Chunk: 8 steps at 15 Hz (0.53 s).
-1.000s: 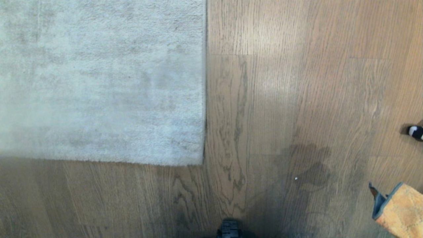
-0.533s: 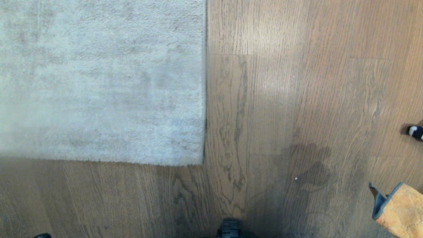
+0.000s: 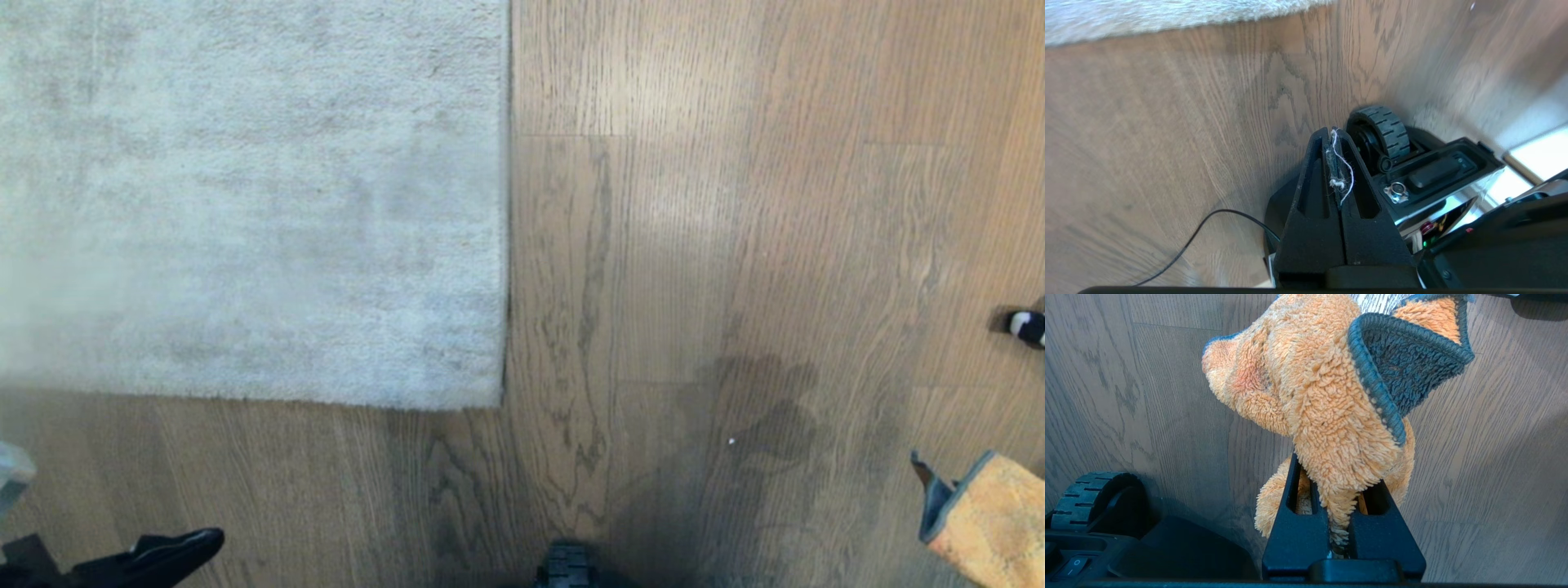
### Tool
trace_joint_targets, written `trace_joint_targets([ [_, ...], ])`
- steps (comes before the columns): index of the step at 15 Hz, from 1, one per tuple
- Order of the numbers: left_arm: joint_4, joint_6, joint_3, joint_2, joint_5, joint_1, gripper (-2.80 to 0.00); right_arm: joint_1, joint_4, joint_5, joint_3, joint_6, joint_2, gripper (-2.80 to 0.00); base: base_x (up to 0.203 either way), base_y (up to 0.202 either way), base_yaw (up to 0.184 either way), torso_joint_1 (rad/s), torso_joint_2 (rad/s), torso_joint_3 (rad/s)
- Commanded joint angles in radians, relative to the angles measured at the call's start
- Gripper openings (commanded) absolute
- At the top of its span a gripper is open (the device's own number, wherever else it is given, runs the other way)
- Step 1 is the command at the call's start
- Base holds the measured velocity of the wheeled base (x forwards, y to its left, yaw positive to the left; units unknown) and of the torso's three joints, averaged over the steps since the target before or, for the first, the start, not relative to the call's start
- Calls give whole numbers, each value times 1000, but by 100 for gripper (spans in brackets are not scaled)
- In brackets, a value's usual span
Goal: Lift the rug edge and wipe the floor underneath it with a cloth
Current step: Lift up the carpet
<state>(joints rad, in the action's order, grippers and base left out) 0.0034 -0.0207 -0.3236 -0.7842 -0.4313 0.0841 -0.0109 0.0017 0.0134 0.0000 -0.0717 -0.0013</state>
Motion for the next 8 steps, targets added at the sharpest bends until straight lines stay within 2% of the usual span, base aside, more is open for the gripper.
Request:
trace_joint_targets([
  [1, -81, -2, -7, -224, 23, 66, -280, 0, 0, 0, 0, 0, 1, -280, 0, 0, 0, 0, 0, 0],
  [4, -250, 32, -47, -451, 148, 214, -280, 0, 0, 0, 0, 0, 1, -280, 0, 0, 0, 0, 0, 0],
  [6, -367, 96, -106, -594, 262, 312, -280, 0, 0, 0, 0, 0, 1, -280, 0, 0, 0, 0, 0, 0],
  [8, -448, 164, -216, -729, 365, 376, -280, 0, 0, 0, 0, 0, 1, -280, 0, 0, 0, 0, 0, 0],
])
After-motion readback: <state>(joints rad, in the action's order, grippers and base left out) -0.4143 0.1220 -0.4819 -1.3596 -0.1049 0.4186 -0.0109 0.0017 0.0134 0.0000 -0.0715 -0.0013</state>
